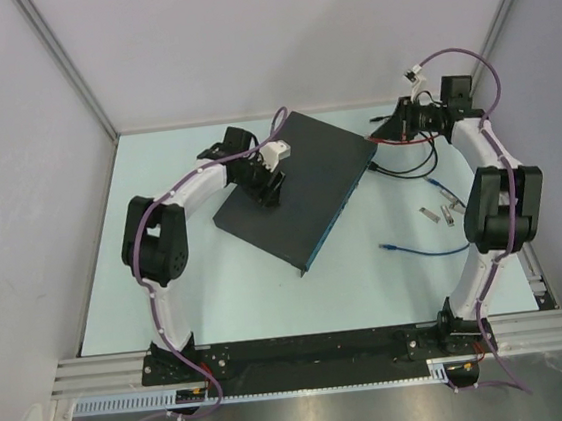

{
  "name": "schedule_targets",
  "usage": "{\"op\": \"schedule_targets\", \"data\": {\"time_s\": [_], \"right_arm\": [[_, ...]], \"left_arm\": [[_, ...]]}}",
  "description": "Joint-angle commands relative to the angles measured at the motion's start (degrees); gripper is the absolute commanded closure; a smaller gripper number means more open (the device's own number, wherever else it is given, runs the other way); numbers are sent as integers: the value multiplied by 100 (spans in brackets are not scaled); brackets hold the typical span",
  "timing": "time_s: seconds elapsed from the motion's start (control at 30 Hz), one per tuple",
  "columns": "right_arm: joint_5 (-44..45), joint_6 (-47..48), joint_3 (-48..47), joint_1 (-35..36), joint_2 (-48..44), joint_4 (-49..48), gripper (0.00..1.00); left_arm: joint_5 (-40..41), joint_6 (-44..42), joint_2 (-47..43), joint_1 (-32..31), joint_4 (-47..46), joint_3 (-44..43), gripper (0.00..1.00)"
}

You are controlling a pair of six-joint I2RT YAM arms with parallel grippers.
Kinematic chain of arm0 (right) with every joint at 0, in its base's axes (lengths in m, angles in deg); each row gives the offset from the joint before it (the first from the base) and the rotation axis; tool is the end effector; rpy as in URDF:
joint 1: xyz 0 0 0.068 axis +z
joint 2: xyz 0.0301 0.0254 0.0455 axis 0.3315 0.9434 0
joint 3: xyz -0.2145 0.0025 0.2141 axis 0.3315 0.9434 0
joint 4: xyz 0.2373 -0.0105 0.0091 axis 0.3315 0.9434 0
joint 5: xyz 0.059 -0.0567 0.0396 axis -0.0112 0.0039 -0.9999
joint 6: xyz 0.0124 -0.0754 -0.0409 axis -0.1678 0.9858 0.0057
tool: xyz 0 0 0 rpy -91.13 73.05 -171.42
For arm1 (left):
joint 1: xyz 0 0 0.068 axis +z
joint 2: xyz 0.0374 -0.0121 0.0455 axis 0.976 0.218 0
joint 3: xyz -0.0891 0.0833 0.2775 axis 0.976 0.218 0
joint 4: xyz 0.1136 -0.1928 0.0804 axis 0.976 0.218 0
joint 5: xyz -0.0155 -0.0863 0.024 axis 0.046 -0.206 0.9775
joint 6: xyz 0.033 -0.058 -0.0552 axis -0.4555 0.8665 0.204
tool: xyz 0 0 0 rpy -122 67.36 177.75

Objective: Pull the plug from the switch port

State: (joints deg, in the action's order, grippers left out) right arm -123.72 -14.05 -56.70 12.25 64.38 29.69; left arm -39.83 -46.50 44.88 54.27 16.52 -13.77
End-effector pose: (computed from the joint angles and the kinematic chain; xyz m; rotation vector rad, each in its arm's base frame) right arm 0.4427 0.0135 0.3007 -0.4923 1.9542 1.0967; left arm 0.3922 -0.2028 0.2161 1.1609 2.2858 -0.5635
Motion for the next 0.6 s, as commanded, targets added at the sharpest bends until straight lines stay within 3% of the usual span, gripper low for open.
{"op": "schedule_targets", "data": {"time_s": [0.0, 0.23, 0.43, 0.57], "right_arm": [[367, 954, 160, 131, -1021, 1152, 99], [736, 1307, 46, -184, -1700, 2621, 99], [1062, 1694, 282, -299, -2015, 3193, 99], [1124, 1879, 958, -387, -2367, 3317, 99]], "left_arm": [[-530, 258, -673, 2, -606, 396, 30], [-741, 540, -1490, 2, -1213, 1293, 30], [-803, 733, -2133, 2, -1653, 2041, 29], [-900, 742, -2361, -7, -1723, 2339, 29]]}}
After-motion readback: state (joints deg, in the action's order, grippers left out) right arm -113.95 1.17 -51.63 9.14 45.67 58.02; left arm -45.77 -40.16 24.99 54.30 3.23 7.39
